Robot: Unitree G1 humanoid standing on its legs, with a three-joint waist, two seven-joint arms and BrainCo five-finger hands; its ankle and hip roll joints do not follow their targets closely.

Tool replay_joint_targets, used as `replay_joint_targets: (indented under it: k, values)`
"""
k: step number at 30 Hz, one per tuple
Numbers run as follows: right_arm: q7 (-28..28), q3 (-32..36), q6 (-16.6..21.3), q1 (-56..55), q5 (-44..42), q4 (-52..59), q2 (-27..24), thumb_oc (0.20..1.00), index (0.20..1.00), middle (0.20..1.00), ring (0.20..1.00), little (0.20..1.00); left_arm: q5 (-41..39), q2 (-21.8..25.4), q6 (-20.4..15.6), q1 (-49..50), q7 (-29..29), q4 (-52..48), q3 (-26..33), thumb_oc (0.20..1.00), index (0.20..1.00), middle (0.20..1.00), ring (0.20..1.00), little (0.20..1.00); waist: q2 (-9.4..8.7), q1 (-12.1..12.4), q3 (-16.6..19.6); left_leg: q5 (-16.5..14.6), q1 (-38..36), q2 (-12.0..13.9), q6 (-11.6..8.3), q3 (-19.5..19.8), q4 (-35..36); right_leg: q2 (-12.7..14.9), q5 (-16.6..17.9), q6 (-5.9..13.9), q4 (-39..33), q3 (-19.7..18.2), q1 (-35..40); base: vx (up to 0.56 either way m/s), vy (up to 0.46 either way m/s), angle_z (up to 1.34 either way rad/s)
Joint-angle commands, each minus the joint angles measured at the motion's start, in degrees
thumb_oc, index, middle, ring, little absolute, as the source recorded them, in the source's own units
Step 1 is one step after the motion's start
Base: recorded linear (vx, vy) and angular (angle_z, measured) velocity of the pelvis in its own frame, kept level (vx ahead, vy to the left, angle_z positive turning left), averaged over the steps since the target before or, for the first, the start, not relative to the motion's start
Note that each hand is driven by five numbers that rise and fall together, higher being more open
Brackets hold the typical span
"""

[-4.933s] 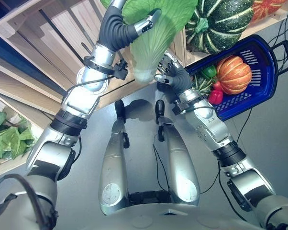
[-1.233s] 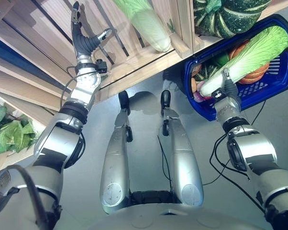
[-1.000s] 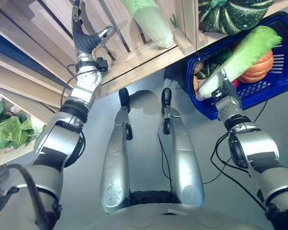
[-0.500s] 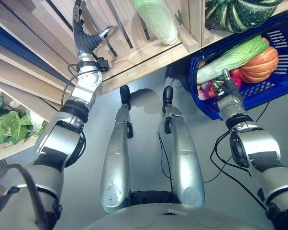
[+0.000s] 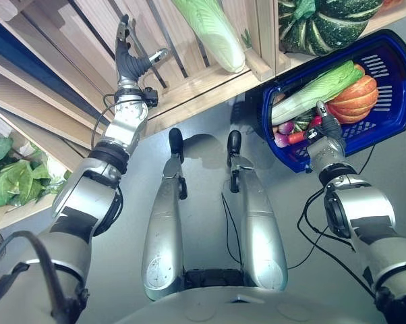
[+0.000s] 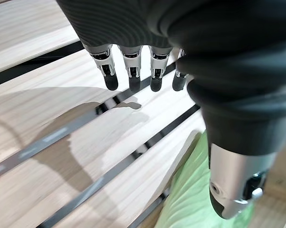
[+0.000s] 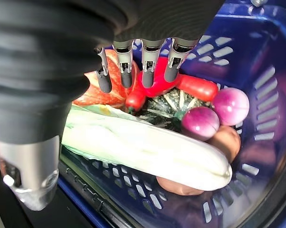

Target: Pick up fruits and vegetables into the basket

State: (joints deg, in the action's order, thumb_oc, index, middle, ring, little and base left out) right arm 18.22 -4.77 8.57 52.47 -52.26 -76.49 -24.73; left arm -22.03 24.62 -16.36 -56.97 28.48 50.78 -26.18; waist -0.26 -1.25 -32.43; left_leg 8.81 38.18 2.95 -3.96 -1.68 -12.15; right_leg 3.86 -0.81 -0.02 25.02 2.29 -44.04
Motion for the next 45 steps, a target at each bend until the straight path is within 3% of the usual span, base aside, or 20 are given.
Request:
replay_joint_targets:
  k: [1,4,16,35,45]
  values:
    - [1.4,-1.4,3.1,-3.3,5.9,1.0,-1.0,1.0,1.0,1.0,1.0,1.0,-3.5,-2.7,2.0,-2.4,-0.4,1.8,0.7,1.0,1.0,1.0,1.0,1.0,0.55,-1.6,2.6,-7.3,-0.5,-2.2,0.99,0.8,-3.7,-1.3,1.1,3.25,-5.2,2.2,4.5,0.0,0.0,0.0]
    - [2.9,-2.8,4.1,-5.0,6.8,2.2,0.7,1.0,1.0,1.0,1.0,1.0,-7.5,-3.6,4.9,-3.1,-0.2,2.2,0.4,1.0,1.0,1.0,1.0,1.0,-0.15,-2.1,2.6,-7.3,-2.0,-2.0,1.09,0.5,-2.7,-1.7,1.1,3.25,-6.1,1.9,5.9,0.0,-0.009,-0.03]
    - [3.3,-5.7,4.6,-7.7,11.2,4.2,2.1,1.0,1.0,1.0,1.0,1.0,-17.1,-5.5,8.3,-6.0,1.2,2.8,1.2,1.0,1.0,1.0,1.0,1.0,-0.27,-4.0,2.6,-7.5,-3.3,-1.8,0.85,-0.3,-2.4,-1.6,0.6,3.01,-7.2,1.4,7.7,0.0,0.005,-0.01]
    - [2.5,-10.1,6.1,-6.0,11.4,4.7,2.6,1.0,1.0,1.0,1.0,1.0,-21.6,-4.9,12.5,-19.0,5.7,7.5,0.3,1.0,1.0,1.0,1.0,1.0,-1.07,-6.4,2.6,-7.6,-2.0,-1.3,0.54,-1.4,-3.3,-1.7,0.2,2.43,-6.7,0.9,6.3,0.0,0.002,-0.01]
    - [1.4,-11.6,6.7,-4.6,11.4,3.4,2.3,1.0,1.0,1.0,1.0,1.0,-24.2,-4.1,15.2,-24.3,4.8,16.3,0.2,1.0,1.0,1.0,1.0,1.0,-1.31,-7.8,2.6,-7.5,-0.4,-1.0,0.34,-1.9,-3.8,-1.7,0.2,2.28,-6.4,0.4,4.5,0.01,0.003,-0.02]
